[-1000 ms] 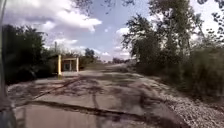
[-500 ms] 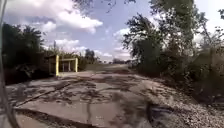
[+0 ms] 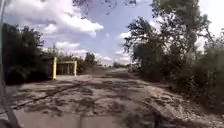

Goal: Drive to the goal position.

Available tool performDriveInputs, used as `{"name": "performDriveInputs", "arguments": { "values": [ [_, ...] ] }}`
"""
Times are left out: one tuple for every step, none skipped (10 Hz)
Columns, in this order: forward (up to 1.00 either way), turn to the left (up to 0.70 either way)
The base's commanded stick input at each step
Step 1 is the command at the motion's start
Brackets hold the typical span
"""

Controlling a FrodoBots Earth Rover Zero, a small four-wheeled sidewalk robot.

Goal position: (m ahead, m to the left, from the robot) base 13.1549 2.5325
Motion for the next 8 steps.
{"name": "performDriveInputs", "arguments": {
  "values": [
    [0.70,0.00],
    [0.70,0.00],
    [0.70,0.00],
    [0.70,0.00],
    [0.70,0.00],
    [0.70,0.00],
    [0.70,0.00],
    [0.70,0.00]
  ]
}}
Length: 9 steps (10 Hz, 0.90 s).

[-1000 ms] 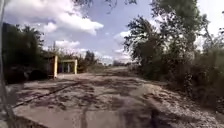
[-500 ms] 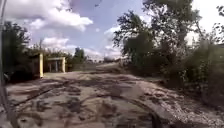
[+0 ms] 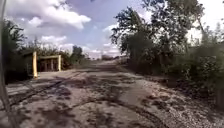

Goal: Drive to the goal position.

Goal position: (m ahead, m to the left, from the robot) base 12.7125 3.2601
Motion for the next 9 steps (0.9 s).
{"name": "performDriveInputs", "arguments": {
  "values": [
    [0.70,0.00],
    [0.70,0.00],
    [0.70,0.00],
    [0.70,0.00],
    [0.70,0.00],
    [0.70,0.03],
    [0.70,0.08],
    [0.70,0.12],
    [0.70,0.16]
  ]
}}
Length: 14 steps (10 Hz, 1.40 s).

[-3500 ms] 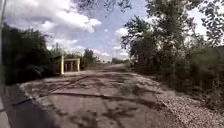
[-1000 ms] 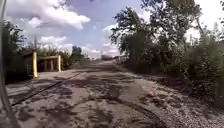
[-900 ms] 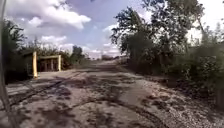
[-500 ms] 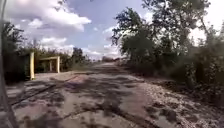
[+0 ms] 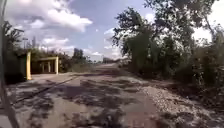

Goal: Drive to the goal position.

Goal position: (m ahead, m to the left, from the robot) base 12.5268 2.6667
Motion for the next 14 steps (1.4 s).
{"name": "performDriveInputs", "arguments": {
  "values": [
    [0.70,0.20],
    [0.70,0.14],
    [0.70,0.00],
    [0.70,0.00],
    [0.70,0.00],
    [0.70,0.00],
    [0.70,0.00],
    [0.70,0.00],
    [0.70,0.00],
    [0.70,0.00],
    [0.70,0.00],
    [0.70,0.00],
    [0.70,0.00],
    [0.70,0.00]
  ]
}}
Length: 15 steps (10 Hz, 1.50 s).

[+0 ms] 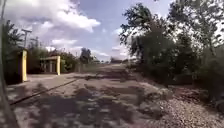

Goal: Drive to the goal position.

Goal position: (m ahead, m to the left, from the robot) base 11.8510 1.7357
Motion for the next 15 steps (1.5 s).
{"name": "performDriveInputs", "arguments": {
  "values": [
    [0.70,0.00],
    [0.70,0.00],
    [0.70,0.00],
    [0.70,0.00],
    [0.70,0.00],
    [0.70,0.00],
    [0.70,0.00],
    [0.70,0.00],
    [0.70,0.00],
    [0.70,0.00],
    [0.70,0.00],
    [0.70,0.00],
    [0.70,0.00],
    [0.70,0.00],
    [0.70,0.00]
  ]
}}
